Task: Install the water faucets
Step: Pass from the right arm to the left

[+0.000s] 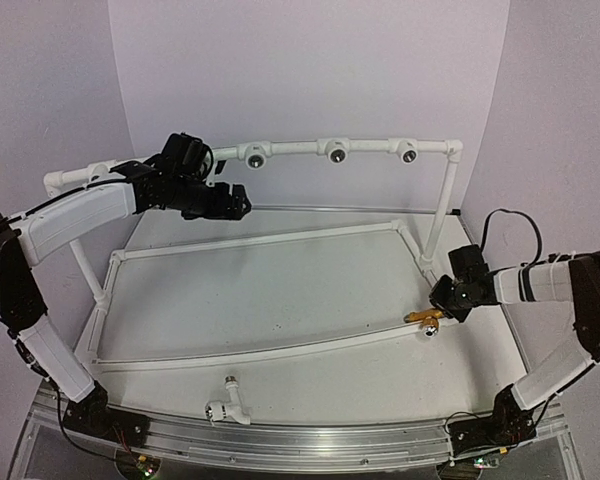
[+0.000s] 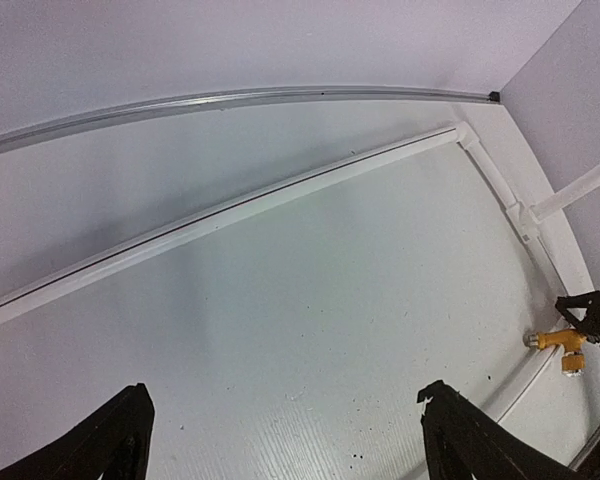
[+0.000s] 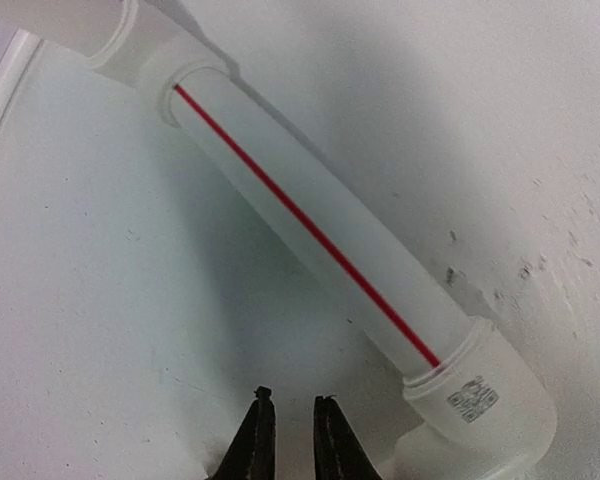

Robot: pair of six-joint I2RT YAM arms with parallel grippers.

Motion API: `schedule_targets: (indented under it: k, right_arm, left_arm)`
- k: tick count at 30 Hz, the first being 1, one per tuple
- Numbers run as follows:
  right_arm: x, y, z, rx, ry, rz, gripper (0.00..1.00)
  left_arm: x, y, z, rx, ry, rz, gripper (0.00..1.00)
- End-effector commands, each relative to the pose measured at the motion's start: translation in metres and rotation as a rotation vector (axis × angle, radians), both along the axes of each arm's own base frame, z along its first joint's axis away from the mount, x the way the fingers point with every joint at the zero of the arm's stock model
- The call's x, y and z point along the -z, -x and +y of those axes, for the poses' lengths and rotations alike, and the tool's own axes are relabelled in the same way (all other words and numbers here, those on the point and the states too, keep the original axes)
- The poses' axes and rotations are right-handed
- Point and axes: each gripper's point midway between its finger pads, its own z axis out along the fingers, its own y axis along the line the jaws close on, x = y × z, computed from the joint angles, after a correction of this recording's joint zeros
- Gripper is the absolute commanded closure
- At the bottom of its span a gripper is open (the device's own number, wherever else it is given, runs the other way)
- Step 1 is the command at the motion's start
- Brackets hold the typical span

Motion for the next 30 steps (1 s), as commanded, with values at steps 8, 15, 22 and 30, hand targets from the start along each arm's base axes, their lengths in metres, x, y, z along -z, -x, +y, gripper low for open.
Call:
schedule_targets:
  k: [8,15,22,30]
  right_arm:
    - [-0.103,0.008,0.063,-0.423,-0.122,-0.204,1.00]
    - [-0.241,0.059,0.182,-0.830,-0.418,-0.597,1.00]
    - [-0.307,0.099,0.263,-1.030,-0.546,-0.739,1.00]
    - [-0.316,0.100,0.299,-1.073,-0.551,-0.762,1.00]
  left_arm:
    - [-0.023,0.091,-0.053,0.356,0.082,-0.070,0.07]
    - [-0.077,0.181,-0.084,0.638,0.520,-0.085,0.07]
    - [-0.083,0.218,-0.130,0.858,0.709,0.003,0.06]
    - [-0.065,0.261,-0.151,1.063,0.706,0.119,0.08]
